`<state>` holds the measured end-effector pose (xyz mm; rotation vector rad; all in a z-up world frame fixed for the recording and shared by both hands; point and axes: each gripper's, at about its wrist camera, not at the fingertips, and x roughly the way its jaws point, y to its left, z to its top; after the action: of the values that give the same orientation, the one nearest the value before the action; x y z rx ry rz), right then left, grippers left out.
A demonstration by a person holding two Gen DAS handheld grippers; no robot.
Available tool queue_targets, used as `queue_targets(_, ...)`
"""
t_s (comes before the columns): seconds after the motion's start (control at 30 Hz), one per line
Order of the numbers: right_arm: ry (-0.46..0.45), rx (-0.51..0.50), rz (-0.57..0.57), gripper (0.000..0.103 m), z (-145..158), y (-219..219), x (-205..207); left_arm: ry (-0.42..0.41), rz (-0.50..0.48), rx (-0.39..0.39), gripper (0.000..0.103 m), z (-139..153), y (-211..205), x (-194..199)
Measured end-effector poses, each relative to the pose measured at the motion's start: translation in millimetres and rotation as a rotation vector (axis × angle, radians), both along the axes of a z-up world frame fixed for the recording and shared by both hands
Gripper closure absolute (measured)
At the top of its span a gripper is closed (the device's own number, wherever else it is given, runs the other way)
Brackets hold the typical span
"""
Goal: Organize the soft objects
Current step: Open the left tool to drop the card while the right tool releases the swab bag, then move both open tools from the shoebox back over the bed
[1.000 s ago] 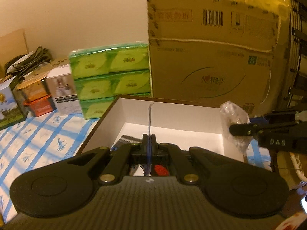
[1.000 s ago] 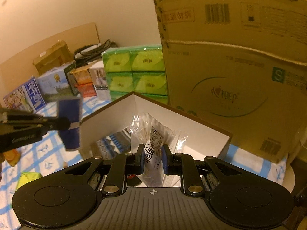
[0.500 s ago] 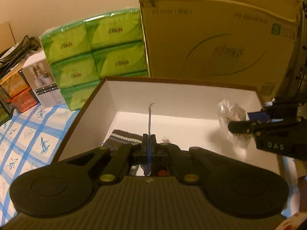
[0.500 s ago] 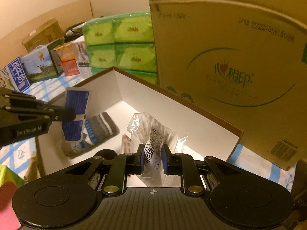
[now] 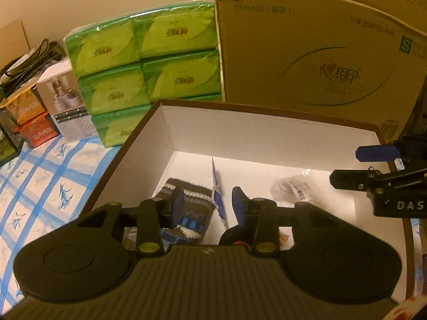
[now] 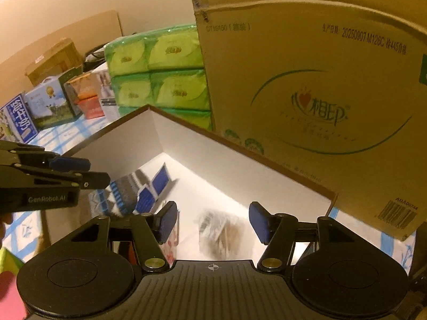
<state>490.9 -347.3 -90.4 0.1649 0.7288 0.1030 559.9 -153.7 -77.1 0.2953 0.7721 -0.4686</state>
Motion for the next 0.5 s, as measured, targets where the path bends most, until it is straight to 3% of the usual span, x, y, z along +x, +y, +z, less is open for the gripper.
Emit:
queue_targets(0.27, -0.008, 0.033, 0.009, 0.043, 9, 3, -26, 0.022, 0.04, -0.045, 0.066, 11, 30, -18)
queue_targets(0.5, -0.057, 0.089, 0.005, 0.043, 30, 8, -69, 0.012, 0.108, -0.135, 0.066, 44, 83, -63)
